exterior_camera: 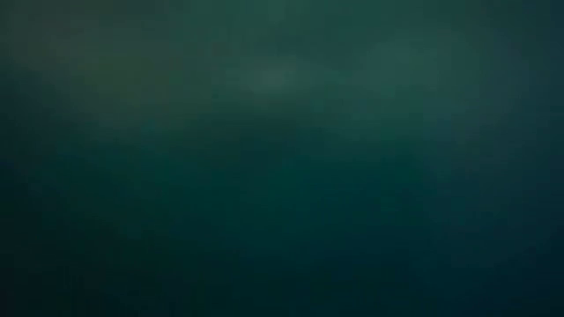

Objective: Sort crayons/erasers/pens/pencils in bins
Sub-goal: Put the green crayon into the blue bin

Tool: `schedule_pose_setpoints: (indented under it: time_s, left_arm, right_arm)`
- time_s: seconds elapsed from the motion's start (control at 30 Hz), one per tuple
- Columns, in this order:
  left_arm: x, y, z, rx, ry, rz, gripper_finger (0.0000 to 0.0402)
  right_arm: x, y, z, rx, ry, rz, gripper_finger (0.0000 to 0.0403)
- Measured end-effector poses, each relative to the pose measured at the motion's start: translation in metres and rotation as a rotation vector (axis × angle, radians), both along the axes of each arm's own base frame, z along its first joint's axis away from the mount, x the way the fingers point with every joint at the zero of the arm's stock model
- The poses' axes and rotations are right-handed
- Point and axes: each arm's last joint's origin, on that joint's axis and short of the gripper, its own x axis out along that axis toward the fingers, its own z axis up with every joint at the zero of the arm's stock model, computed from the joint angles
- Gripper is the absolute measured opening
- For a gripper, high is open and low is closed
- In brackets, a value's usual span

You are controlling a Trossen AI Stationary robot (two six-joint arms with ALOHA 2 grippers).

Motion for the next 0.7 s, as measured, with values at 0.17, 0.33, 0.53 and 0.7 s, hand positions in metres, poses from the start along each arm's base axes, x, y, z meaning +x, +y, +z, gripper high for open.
schedule_pose_setpoints:
  time_s: [0.17,0.33,0.53,0.7]
  left_arm:
    - [0.000,-0.006,0.000,0.002,0.000,-0.023,0.0156]
    - [0.000,-0.006,0.000,0.025,0.006,-0.019,0.0156]
    - [-0.001,-0.005,0.000,0.033,0.011,-0.007,0.0156]
    - [-0.001,-0.006,0.000,0.025,0.011,0.021,0.0156]
  right_arm:
    - [-0.001,-0.001,-0.001,-0.045,0.025,-0.014,0.0159]
    - [-0.005,-0.002,-0.003,-0.088,0.079,-0.019,0.0093]
    - [-0.010,0.002,-0.005,-0.093,0.124,0.045,0.0019]
    - [-0.011,0.006,-0.001,-0.023,0.159,-0.017,0.0038]
